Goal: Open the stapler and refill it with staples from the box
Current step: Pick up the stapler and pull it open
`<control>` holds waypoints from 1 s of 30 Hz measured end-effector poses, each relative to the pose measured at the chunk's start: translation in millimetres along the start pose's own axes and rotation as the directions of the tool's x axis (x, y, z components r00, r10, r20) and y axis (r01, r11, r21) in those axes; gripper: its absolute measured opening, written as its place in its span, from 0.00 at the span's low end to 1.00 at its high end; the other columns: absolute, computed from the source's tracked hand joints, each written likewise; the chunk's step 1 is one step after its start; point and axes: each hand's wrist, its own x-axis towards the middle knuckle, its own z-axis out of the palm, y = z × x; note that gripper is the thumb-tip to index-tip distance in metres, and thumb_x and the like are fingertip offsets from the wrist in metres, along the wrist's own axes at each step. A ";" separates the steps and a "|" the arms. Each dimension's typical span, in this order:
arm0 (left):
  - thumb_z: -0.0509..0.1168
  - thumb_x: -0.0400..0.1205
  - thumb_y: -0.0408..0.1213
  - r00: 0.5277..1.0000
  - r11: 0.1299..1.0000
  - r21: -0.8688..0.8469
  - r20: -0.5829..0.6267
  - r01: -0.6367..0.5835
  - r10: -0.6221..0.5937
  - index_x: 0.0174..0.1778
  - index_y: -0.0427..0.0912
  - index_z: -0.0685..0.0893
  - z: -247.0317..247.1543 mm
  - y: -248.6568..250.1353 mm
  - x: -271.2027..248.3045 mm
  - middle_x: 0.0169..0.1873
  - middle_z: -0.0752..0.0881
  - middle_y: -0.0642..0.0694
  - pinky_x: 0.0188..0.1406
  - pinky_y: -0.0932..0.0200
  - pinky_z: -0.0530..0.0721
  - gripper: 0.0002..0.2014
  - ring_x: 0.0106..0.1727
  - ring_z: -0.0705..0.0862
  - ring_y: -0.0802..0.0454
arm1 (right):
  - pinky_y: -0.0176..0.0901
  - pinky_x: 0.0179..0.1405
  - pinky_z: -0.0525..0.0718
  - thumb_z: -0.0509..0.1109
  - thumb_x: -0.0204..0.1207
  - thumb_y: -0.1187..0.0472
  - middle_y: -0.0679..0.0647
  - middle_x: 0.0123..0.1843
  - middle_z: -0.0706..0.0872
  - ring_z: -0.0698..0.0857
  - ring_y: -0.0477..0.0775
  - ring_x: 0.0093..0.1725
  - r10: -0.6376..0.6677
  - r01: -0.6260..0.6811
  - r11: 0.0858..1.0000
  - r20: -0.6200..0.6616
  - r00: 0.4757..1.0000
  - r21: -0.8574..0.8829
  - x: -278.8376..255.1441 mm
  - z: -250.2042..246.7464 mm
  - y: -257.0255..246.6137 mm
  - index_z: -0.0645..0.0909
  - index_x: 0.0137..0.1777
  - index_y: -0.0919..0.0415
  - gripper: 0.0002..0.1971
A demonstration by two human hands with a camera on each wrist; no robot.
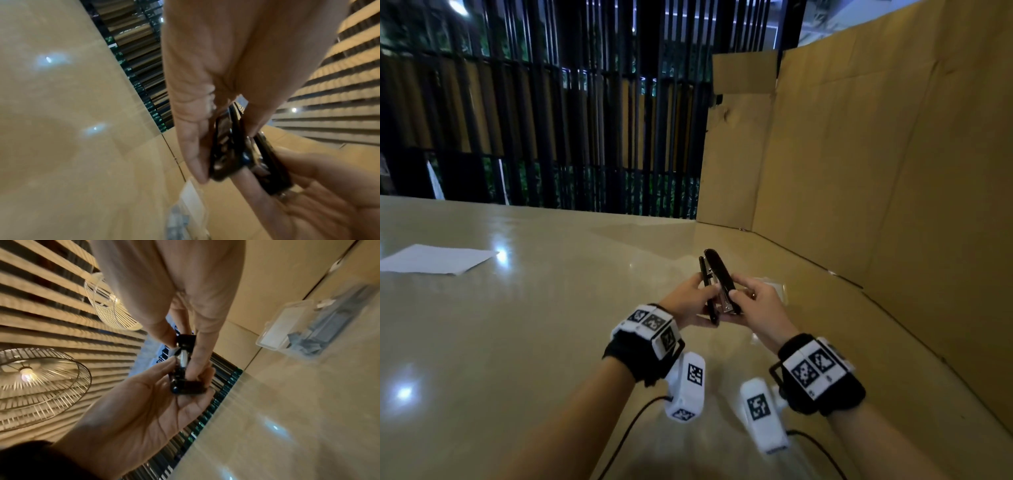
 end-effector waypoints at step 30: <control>0.55 0.86 0.44 0.991 0.955 -0.279 0.054 -0.105 0.124 0.42 0.43 0.75 -13.5 -37.7 -4.1 0.19 0.82 0.47 0.13 0.68 0.66 0.11 0.14 0.68 0.60 | 0.35 0.27 0.76 0.63 0.80 0.58 0.48 0.38 0.82 0.75 0.45 0.28 -0.367 0.293 0.812 -0.052 0.929 -0.504 -19.7 -22.2 -10.8 0.79 0.62 0.57 0.13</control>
